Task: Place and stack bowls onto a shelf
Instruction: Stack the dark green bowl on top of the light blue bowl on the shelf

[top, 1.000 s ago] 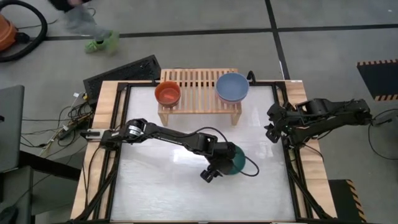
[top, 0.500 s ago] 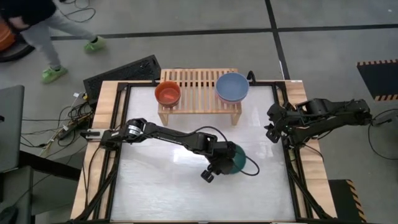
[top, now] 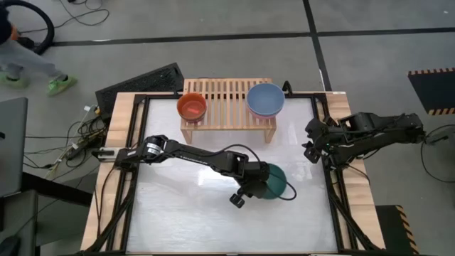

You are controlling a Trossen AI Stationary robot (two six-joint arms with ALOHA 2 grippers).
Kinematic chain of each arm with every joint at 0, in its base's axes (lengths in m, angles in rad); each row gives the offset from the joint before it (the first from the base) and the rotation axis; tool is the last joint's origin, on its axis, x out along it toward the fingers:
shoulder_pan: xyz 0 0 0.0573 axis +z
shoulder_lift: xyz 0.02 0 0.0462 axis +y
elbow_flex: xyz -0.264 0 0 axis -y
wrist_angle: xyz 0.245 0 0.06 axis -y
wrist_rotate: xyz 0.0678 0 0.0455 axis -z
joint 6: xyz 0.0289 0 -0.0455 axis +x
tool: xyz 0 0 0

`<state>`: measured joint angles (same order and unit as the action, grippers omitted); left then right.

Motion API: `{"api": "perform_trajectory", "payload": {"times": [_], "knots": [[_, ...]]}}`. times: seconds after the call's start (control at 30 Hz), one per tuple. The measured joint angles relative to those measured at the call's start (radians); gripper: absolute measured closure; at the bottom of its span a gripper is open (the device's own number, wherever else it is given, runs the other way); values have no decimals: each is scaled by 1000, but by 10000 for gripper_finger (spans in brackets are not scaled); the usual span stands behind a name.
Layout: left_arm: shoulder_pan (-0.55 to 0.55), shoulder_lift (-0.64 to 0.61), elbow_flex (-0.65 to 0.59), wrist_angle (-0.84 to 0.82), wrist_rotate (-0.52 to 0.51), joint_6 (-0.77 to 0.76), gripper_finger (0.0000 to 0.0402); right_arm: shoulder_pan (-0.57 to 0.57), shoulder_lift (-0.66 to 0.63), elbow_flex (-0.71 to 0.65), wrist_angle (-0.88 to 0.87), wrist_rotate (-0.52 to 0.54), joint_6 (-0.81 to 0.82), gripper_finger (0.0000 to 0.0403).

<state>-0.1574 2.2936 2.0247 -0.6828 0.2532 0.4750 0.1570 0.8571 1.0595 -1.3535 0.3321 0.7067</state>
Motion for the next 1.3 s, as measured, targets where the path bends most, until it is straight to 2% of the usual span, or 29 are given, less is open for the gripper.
{"api": "perform_trajectory", "payload": {"times": [0.53, 0.73, 0.93, 1.1, 1.3], "knots": [[0, -3, 187, -158, -109, 16, 401, 0, 0, 0, 0, 2, 0, 168], [2, -4, 193, -165, -107, 12, 401, 0, 0, 0, 1, 3, 1, 168], [13, -4, 171, -164, -45, 12, 399, 0, 0, 0, 1, 3, 1, 168], [27, -1, 165, -214, 48, -19, 360, -1, 0, 0, 1, 10, 1, 168], [26, -1, 164, -197, 29, -47, 291, -1, 0, 0, 3, 10, 1, 168]]}}
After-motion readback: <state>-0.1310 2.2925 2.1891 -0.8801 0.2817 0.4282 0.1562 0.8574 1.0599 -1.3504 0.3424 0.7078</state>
